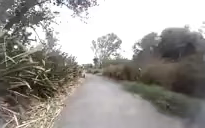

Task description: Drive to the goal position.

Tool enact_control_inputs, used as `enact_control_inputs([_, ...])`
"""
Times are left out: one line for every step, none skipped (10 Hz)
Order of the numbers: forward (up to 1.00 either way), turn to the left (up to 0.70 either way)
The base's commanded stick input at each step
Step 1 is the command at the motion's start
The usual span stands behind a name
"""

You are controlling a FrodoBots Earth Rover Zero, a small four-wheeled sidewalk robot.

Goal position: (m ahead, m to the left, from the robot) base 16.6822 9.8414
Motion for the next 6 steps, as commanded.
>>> enact_control_inputs([1.0,0.0])
enact_control_inputs([1.0,0.0])
enact_control_inputs([1.0,0.2])
enact_control_inputs([1.0,0.37])
enact_control_inputs([1.0,0.4])
enact_control_inputs([1.0,0.0])
